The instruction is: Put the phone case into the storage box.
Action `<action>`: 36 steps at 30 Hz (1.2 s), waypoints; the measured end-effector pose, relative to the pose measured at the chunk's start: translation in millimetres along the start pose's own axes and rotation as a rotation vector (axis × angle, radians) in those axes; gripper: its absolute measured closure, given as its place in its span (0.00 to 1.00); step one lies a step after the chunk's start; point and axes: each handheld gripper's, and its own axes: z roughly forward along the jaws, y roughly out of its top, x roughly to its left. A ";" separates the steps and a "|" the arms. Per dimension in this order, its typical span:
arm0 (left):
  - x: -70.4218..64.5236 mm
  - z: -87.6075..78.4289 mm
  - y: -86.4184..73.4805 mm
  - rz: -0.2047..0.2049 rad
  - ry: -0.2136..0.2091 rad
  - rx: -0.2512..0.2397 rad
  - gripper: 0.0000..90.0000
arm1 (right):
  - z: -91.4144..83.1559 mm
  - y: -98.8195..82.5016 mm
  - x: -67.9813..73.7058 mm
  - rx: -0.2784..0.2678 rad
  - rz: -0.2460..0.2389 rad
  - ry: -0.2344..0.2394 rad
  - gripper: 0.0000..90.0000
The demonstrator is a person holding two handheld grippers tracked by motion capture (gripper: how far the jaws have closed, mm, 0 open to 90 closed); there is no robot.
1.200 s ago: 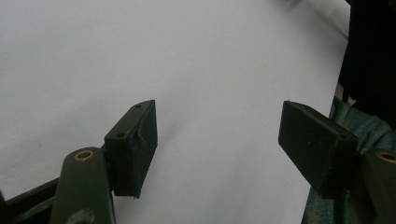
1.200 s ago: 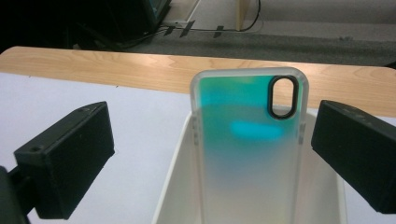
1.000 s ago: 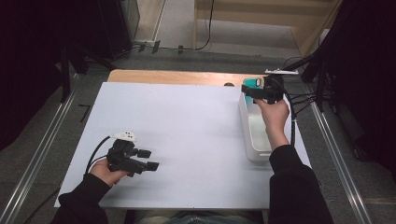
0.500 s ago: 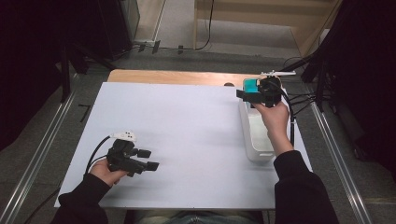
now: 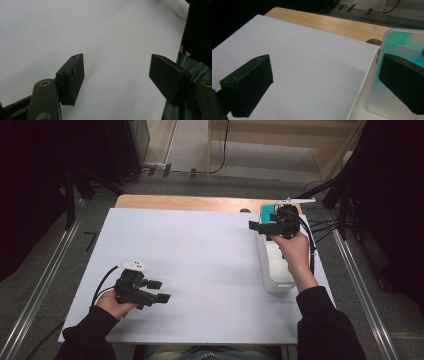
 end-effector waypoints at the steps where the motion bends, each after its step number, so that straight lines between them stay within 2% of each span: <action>1: 0.0 0.0 0.0 0.001 0.000 0.000 0.31 | -0.9 -0.6 1.0 0.003 0.003 0.007 0.00; 15: -0.2 0.0 0.0 0.000 0.000 0.002 0.31 | -11.4 -10.5 15.1 -0.036 -0.046 0.088 0.00; 27: -0.4 -0.7 -0.2 -0.004 -0.004 -0.005 0.31 | -17.2 -19.2 27.7 -0.038 -0.078 0.134 0.00; 36: -1.0 -0.8 -0.3 0.003 -0.005 -0.010 0.32 | -17.1 -27.9 38.6 -0.012 -0.115 0.157 0.00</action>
